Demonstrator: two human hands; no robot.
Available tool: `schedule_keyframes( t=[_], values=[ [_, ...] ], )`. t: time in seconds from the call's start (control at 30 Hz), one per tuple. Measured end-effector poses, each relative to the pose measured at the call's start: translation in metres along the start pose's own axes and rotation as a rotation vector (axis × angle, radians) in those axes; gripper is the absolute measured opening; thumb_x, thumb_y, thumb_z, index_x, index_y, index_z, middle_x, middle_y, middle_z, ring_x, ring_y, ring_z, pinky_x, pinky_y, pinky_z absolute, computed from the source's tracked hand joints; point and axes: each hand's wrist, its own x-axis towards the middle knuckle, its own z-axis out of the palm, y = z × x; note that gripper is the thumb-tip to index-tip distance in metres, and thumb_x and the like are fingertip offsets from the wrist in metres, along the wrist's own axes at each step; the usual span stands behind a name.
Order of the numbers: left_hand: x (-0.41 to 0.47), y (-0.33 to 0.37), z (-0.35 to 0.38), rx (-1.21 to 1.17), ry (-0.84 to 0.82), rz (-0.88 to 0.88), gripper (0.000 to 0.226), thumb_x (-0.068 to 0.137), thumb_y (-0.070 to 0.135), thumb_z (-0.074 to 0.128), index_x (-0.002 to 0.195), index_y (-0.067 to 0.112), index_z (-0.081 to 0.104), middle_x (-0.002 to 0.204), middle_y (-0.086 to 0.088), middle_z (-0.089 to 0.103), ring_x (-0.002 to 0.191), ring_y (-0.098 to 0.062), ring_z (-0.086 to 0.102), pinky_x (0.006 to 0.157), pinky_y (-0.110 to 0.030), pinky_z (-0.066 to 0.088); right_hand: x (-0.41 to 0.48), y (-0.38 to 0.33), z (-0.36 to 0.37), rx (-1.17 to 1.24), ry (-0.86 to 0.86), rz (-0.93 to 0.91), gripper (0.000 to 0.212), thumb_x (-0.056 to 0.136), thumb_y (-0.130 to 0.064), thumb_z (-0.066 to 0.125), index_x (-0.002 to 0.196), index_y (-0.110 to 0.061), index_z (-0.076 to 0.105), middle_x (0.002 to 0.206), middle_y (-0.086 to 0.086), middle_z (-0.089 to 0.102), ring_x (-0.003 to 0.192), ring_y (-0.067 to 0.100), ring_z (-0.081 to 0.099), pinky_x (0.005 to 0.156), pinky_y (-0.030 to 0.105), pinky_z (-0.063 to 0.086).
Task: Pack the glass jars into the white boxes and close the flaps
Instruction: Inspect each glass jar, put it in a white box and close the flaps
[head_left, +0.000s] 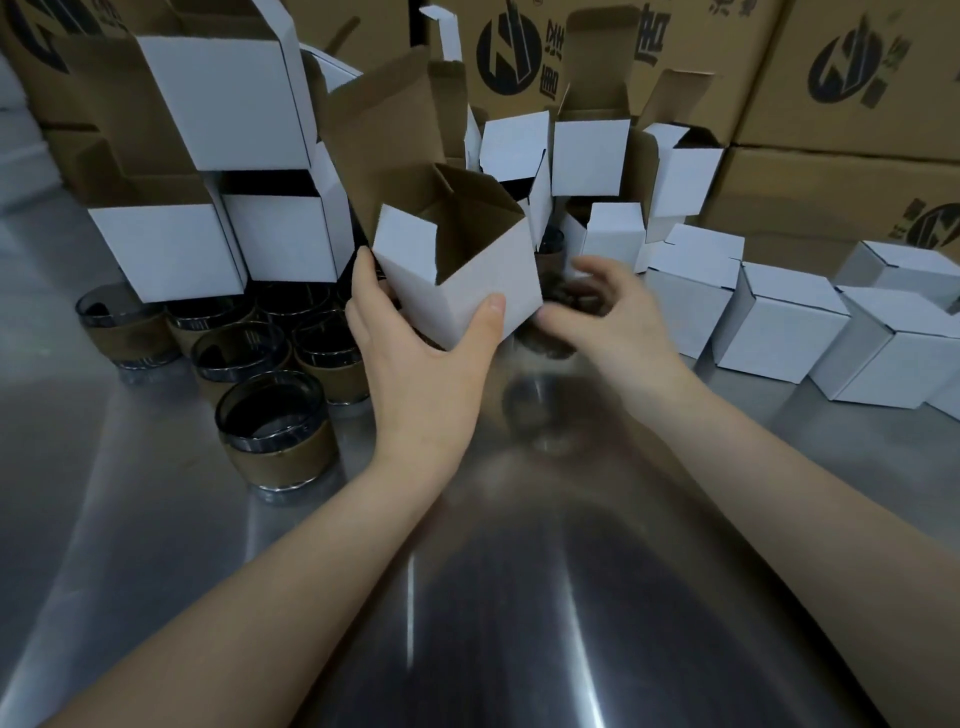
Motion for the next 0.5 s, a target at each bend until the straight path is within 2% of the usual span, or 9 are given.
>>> schedule_keyframes(
  t=[0.07,0.13,0.17,0.3,0.4,0.5],
  values=[
    [0.0,0.0,0.0,0.001,-0.025,-0.011,0.1,0.071,0.047,0.074,0.151,0.029,0.017,0.146,-0.001,0.038,0.132,-0.019,0.045,0.105,-0.044,0.046,0.006,-0.004,-0.007,0.224,0.127,0.035,0.048,0.08,-0.022,0.079,0.123,-0.019,0.058,0.109,-0.007,0.063,0.098,0.0,0.062,0.08,0.016,0.054],
    [-0.001,0.0,0.0,0.017,-0.056,-0.025,0.105,0.067,0.053,0.074,0.151,0.037,0.013,0.147,-0.002,0.038,0.133,-0.021,0.045,0.105,-0.046,0.046,0.01,-0.009,-0.014,0.416,0.172,0.05,0.038,0.085,-0.022,0.074,0.12,-0.014,0.061,0.116,0.008,0.065,0.108,0.017,0.064,0.094,0.035,0.055],
    [-0.001,-0.001,0.0,0.034,-0.071,-0.034,0.107,0.064,0.056,0.074,0.15,0.041,0.011,0.147,-0.003,0.038,0.133,-0.021,0.045,0.106,-0.047,0.045,0.01,-0.012,-0.017,0.499,0.165,0.045,0.034,0.087,-0.023,0.071,0.118,-0.012,0.062,0.117,0.01,0.065,0.11,0.022,0.064,0.096,0.039,0.054],
    [-0.004,-0.003,0.002,0.13,-0.145,-0.034,0.111,0.063,0.051,0.076,0.147,0.046,0.005,0.141,-0.008,0.044,0.128,-0.024,0.048,0.106,-0.047,0.043,0.008,-0.025,-0.021,0.785,0.085,0.01,0.022,0.087,-0.029,0.062,0.105,-0.017,0.067,0.11,0.01,0.067,0.114,0.026,0.063,0.097,0.041,0.053],
    [-0.006,-0.007,0.003,0.173,-0.221,-0.048,0.109,0.063,0.046,0.078,0.144,0.048,0.006,0.132,-0.004,0.049,0.118,-0.02,0.054,0.099,-0.047,0.049,0.005,-0.034,-0.02,0.85,0.041,-0.036,0.017,0.089,-0.029,0.06,0.094,-0.022,0.073,0.105,0.008,0.069,0.114,0.028,0.062,0.096,0.042,0.053],
    [-0.007,-0.011,0.004,0.206,-0.333,-0.041,0.102,0.068,0.036,0.08,0.142,0.048,0.012,0.13,-0.002,0.047,0.118,-0.021,0.053,0.099,-0.047,0.048,0.002,-0.037,-0.017,0.733,-0.008,-0.077,0.021,0.09,-0.033,0.056,0.093,-0.023,0.074,0.104,0.006,0.068,0.111,0.027,0.062,0.097,0.042,0.052]
  ],
)
